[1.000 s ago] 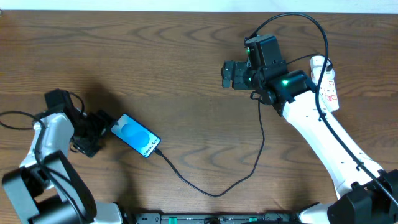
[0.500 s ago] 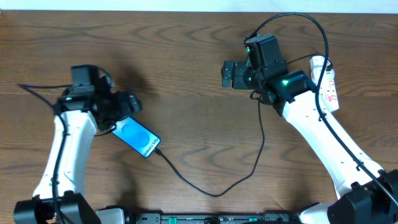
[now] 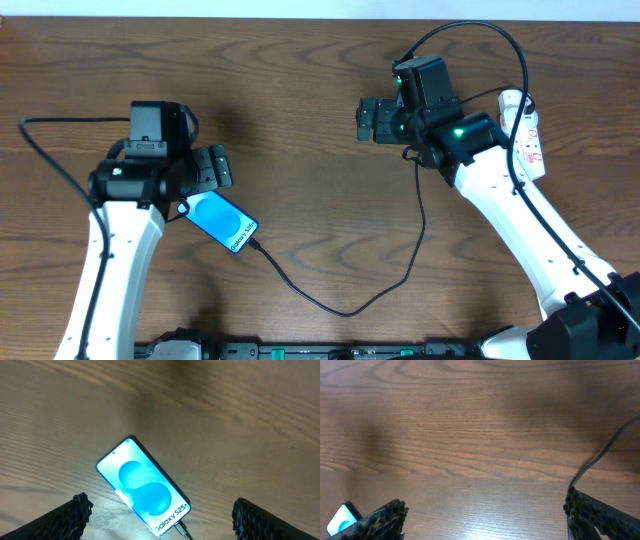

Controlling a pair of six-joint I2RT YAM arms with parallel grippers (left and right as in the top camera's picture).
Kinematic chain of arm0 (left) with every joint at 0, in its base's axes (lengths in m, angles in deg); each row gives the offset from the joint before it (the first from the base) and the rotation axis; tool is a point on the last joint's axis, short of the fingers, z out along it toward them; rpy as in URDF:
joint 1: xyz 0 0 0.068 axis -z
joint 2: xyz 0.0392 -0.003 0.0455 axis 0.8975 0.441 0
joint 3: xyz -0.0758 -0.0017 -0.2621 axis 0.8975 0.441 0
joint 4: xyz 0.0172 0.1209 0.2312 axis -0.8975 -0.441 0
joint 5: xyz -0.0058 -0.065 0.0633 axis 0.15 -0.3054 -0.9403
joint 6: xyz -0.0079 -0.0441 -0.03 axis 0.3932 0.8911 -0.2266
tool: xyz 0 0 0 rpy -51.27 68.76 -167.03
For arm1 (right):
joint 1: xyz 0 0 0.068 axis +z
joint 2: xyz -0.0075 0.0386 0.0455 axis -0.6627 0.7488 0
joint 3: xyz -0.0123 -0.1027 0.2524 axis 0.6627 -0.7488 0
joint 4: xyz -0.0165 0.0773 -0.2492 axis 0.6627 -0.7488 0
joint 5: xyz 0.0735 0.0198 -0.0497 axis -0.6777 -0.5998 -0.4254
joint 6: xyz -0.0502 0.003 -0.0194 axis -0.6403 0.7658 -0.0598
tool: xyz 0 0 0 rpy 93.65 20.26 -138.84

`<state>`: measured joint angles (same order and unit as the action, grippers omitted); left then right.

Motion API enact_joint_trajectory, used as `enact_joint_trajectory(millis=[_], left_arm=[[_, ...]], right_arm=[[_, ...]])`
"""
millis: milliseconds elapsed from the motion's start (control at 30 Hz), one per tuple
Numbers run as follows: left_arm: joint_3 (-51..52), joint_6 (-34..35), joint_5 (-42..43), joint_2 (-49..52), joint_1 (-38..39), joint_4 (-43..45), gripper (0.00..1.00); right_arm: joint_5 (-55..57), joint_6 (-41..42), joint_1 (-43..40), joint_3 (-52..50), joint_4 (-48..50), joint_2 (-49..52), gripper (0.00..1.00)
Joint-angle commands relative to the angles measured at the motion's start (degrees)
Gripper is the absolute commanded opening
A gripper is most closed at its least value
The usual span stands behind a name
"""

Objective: Plug charger to phone and switch on socket

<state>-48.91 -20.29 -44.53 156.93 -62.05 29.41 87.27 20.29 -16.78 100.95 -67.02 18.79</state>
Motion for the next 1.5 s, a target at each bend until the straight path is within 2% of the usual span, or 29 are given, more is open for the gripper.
enact_joint_trajectory(millis=[0, 267, 1233, 1367, 1467], left_arm=[[-4.31, -1.22, -3.34, -1.84, 0.81, -2.12, 0.92], [-5.88, -2.23, -8.26, -5.81, 2.45, -3.1, 0.92], [-5.81, -2.21, -8.26, -6.14, 2.43, -3.23, 0.93], [-5.81, -2.21, -8.26, -6.14, 2.43, -3.23, 0.93], [-5.81, -2.23, -8.26, -6.14, 2.43, -3.26, 0.93]], right_arm=[[0.59, 0.42, 0.48, 0.46, -0.09, 0.22, 0.99], [1.42, 0.42, 0.48, 0.44, -0.17, 0.5, 0.99], [1.31, 0.39, 0.5, 0.44, -1.07, 0.5, 0.99], [-4.31, -4.94, -0.17, 0.46, -1.4, 0.5, 0.99], [-8.33, -5.18, -2.29, 0.48, -1.9, 0.5, 0.99]])
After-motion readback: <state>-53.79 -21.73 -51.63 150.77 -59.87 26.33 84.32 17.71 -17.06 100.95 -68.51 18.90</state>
